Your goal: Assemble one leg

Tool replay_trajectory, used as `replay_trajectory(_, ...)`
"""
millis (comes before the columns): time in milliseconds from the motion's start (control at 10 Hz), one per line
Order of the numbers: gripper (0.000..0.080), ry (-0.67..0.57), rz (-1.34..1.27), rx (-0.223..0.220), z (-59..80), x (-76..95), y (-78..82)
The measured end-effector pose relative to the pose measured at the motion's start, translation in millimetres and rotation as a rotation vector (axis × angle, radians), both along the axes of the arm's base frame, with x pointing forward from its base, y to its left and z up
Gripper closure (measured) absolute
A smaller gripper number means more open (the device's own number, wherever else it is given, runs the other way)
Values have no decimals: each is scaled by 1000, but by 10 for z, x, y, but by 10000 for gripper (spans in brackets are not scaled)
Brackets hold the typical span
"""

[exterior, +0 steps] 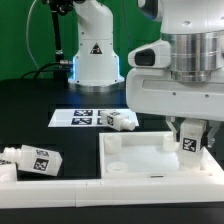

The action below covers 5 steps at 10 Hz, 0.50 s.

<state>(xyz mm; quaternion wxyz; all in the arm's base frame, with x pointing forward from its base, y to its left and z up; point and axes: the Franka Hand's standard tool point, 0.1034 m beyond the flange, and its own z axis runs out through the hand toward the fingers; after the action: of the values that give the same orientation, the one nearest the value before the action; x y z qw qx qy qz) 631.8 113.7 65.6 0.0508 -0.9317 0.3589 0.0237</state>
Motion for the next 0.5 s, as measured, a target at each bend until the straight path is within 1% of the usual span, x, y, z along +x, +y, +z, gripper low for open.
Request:
replay_trajectory(200, 520, 18, -239, 27, -39, -17, 28)
replay_trajectory(500, 526, 36, -401, 33, -51, -29, 60)
